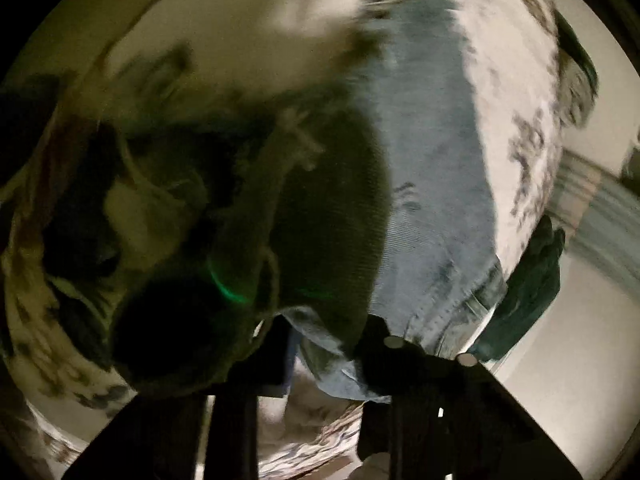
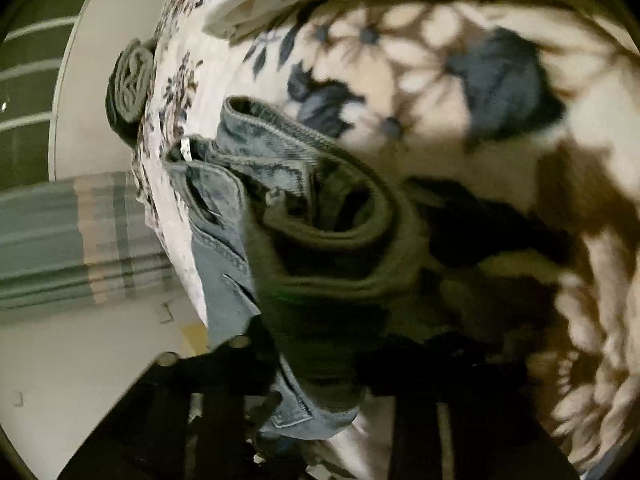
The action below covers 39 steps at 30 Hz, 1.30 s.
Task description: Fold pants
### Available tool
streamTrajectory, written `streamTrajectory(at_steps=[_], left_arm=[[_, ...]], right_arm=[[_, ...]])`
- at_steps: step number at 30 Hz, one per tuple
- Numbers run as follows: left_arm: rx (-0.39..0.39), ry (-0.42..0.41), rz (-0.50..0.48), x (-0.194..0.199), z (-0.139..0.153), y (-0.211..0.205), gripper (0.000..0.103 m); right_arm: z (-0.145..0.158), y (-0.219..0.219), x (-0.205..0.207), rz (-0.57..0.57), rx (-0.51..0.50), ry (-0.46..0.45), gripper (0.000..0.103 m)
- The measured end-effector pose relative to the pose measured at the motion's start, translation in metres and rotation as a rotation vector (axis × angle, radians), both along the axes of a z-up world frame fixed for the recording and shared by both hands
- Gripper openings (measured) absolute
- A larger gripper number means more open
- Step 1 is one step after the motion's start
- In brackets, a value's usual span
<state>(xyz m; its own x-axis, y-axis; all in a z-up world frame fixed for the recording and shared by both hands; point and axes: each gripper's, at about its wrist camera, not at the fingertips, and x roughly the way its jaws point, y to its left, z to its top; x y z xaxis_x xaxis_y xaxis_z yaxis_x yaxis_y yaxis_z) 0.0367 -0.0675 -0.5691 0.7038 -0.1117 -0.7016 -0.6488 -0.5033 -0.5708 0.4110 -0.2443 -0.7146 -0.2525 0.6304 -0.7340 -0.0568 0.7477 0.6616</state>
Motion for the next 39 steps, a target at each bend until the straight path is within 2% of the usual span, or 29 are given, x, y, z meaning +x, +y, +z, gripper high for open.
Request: streamTrajectory(at_steps=[7, 12, 15, 18, 21, 27, 30, 33, 36, 39], left_arm=[[0.166, -0.015, -0.095, 0.009, 0.063, 0.036, 0.012], [0.256, -0.012, -0.188, 0.021, 0.115, 0.06, 0.012], [0.307, -0.024, -0.248, 0.043, 0.149, 0.078, 0.012], [0.347, -0.057, -0.326, 0.078, 0.181, 0.093, 0.012], [0.393, -0.109, -0.421, 0.132, 0.215, 0.104, 0.012], [0.453, -0.26, -0.639, 0.272, 0.263, 0.119, 0.012], [0.467, -0.337, -0.774, 0.35, 0.266, 0.115, 0.012], [0.487, -0.39, -0.92, 0.42, 0.251, 0.1, 0.012], [0.48, -0.425, -1.058, 0.469, 0.209, 0.079, 0.012], [0.431, -0.401, -1.165, 0.49, 0.147, 0.062, 0.012]], right_arm=[[0.047, 0.014, -0.015, -0.048, -0.011, -0.047, 0.016], [0.094, 0.027, -0.016, -0.068, 0.001, -0.07, 0.015], [0.127, 0.028, -0.01, -0.089, 0.014, -0.087, 0.014], [0.166, 0.024, 0.008, -0.153, 0.034, -0.109, 0.014], [0.205, 0.006, 0.034, -0.241, 0.059, -0.139, 0.014], [0.273, -0.022, 0.104, -0.446, 0.089, -0.247, 0.014], [0.296, -0.042, 0.143, -0.566, 0.083, -0.312, 0.014], [0.293, -0.066, 0.171, -0.695, 0.07, -0.358, 0.014], [0.261, -0.09, 0.184, -0.82, 0.057, -0.371, 0.014], [0.201, -0.108, 0.178, -0.929, 0.039, -0.33, 0.014]])
